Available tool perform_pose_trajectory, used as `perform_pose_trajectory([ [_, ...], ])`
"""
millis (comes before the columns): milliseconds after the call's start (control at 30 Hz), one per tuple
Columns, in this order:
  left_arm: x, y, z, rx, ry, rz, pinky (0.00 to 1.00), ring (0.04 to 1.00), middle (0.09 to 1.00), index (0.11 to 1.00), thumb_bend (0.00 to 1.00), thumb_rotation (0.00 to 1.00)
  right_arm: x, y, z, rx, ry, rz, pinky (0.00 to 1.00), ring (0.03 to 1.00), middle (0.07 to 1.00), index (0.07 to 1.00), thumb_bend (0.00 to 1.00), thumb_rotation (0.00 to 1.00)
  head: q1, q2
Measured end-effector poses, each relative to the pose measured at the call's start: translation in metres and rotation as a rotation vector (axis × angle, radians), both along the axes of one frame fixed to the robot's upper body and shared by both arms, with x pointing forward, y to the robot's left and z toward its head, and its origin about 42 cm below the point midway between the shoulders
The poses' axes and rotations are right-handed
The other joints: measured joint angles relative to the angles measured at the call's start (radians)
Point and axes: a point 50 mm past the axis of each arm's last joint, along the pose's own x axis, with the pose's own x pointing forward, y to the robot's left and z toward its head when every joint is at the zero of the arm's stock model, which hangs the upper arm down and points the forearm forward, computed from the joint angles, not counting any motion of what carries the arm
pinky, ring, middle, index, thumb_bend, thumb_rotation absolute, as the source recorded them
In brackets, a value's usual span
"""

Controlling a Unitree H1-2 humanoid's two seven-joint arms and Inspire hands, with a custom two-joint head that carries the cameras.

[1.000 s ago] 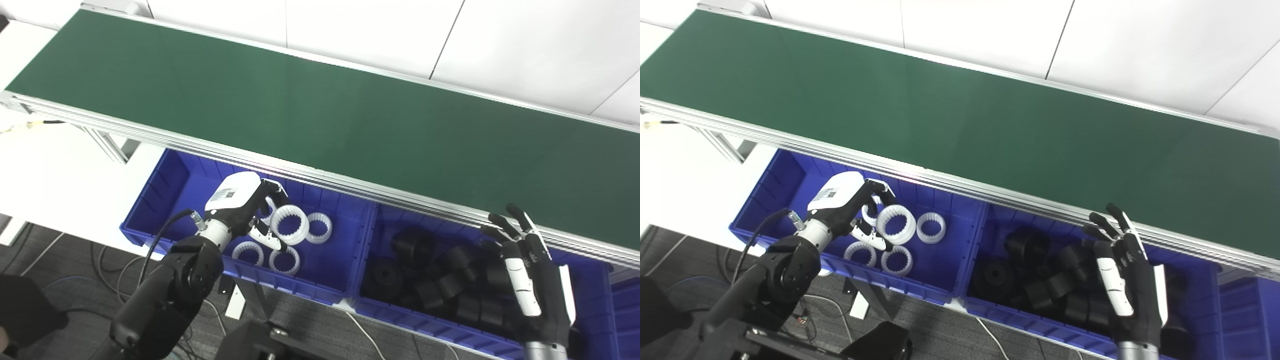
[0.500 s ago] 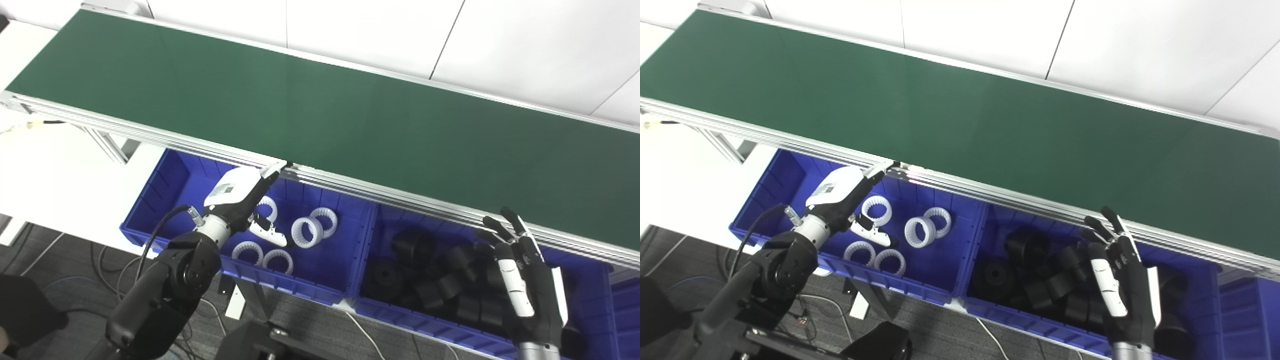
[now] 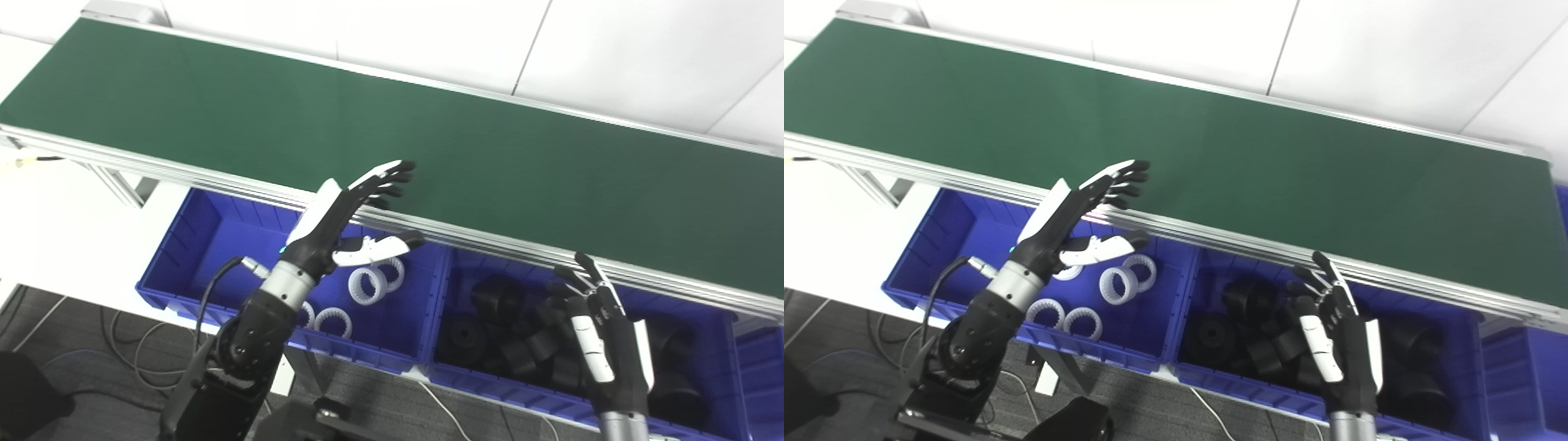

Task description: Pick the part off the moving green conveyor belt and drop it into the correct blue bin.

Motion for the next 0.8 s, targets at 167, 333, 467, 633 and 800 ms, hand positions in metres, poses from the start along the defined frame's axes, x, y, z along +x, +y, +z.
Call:
perform_pose_trajectory([
  [167,0.003,-0.013,-0.018,-0.123,0.058,-0.055,0.67,0.783,0.857,0.883,0.64,0.71,-0.002,0.017,-0.006,-0.002,0.013,0.009,0.66,0.738,0.788,0.882,0.56,0.70,-0.063,-0.037],
  [333,-0.002,-0.005,-0.052,-0.227,0.175,-0.024,0.74,0.816,0.882,0.898,0.55,0.70,-0.003,0.033,-0.009,0.013,0.018,0.006,0.66,0.743,0.789,0.875,0.59,0.70,-0.088,-0.048],
  [467,-0.020,0.007,-0.075,-0.332,0.252,0.029,0.75,0.817,0.876,0.897,0.53,0.66,-0.003,0.037,-0.010,0.011,-0.001,0.008,0.66,0.742,0.788,0.876,0.61,0.73,-0.088,-0.048],
  [633,-0.032,0.022,-0.084,-0.362,0.265,0.064,0.75,0.807,0.862,0.885,0.52,0.60,-0.002,0.042,-0.014,0.002,0.007,0.021,0.68,0.750,0.792,0.877,0.62,0.74,-0.115,-0.049],
  [800,-0.031,0.031,-0.082,-0.386,0.242,0.085,0.75,0.809,0.861,0.880,0.49,0.56,-0.001,0.046,-0.016,-0.003,0.004,0.023,0.68,0.745,0.790,0.877,0.61,0.75,-0.152,-0.055],
])
